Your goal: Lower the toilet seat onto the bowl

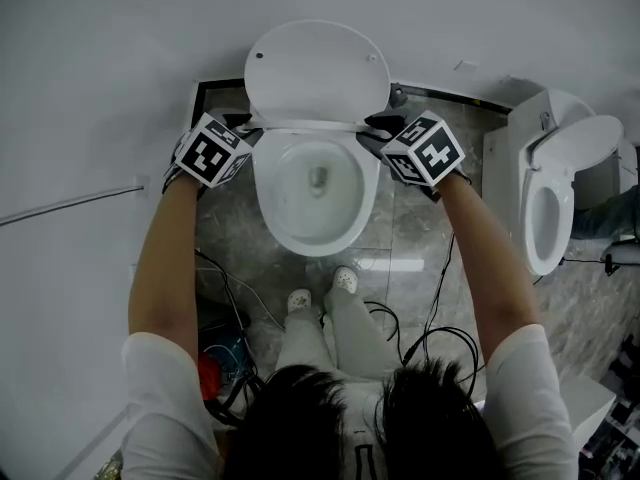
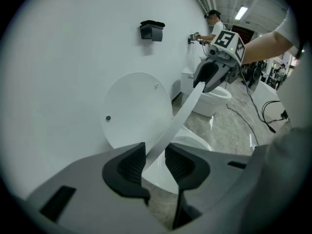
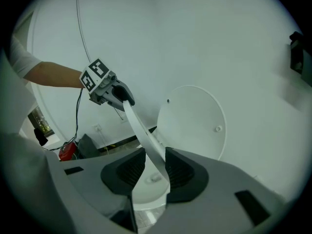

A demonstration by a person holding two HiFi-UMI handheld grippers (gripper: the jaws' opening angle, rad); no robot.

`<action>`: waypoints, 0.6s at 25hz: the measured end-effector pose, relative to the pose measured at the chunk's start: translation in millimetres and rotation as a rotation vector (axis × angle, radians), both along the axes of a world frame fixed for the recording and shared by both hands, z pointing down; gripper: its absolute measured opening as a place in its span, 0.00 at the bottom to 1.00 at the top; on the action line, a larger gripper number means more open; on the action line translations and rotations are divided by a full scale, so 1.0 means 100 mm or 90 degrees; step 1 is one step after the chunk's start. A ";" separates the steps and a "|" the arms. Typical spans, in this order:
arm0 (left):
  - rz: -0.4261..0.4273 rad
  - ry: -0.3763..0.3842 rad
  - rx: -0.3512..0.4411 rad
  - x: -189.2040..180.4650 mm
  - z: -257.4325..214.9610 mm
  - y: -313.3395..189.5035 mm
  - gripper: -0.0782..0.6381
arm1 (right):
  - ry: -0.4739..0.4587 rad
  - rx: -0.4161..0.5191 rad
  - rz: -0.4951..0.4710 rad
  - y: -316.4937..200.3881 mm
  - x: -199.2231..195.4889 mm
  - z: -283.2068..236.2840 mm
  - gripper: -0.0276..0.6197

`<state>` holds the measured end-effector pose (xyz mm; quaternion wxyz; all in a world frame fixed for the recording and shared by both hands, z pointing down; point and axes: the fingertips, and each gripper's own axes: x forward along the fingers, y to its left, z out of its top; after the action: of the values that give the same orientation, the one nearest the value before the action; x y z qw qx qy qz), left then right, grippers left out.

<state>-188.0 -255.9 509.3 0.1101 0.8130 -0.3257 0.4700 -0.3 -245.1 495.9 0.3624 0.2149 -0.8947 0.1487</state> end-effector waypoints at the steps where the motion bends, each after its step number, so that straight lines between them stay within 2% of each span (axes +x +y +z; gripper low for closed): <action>1: 0.011 0.002 -0.003 0.01 0.01 0.01 0.29 | 0.000 0.003 0.007 0.01 0.01 0.01 0.27; 7: 0.041 0.035 -0.023 0.02 0.07 0.20 0.30 | 0.024 0.011 0.043 0.19 0.02 0.04 0.28; 10: 0.057 0.057 -0.045 0.02 0.12 0.35 0.32 | 0.034 0.014 0.029 0.34 0.00 0.09 0.28; 15: 0.088 0.065 -0.057 -0.02 0.25 0.55 0.35 | 0.056 0.012 0.005 0.57 -0.04 0.20 0.30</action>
<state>-189.5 -200.5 534.7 0.1299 0.8509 -0.2415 0.4481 -4.6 -188.1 515.7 0.3986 0.2283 -0.8783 0.1324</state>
